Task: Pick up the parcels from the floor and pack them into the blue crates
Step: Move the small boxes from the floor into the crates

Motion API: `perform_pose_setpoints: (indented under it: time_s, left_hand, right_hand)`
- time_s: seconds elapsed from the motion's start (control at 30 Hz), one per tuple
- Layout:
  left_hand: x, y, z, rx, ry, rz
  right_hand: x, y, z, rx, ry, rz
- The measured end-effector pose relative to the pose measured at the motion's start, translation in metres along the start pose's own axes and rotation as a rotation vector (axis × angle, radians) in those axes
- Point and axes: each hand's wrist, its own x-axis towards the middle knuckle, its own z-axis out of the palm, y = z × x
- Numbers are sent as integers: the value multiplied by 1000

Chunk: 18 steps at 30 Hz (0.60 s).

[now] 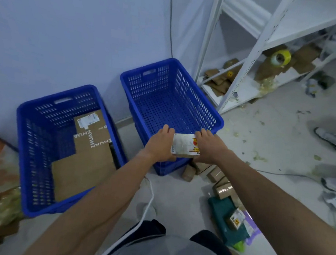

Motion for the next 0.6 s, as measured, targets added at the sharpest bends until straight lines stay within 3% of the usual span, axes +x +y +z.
perform_pose_setpoints:
  time_s: [0.6]
  left_hand:
    - [105, -48, 11, -12, -103, -339]
  right_hand:
    - [176, 42, 2, -124, -107, -383]
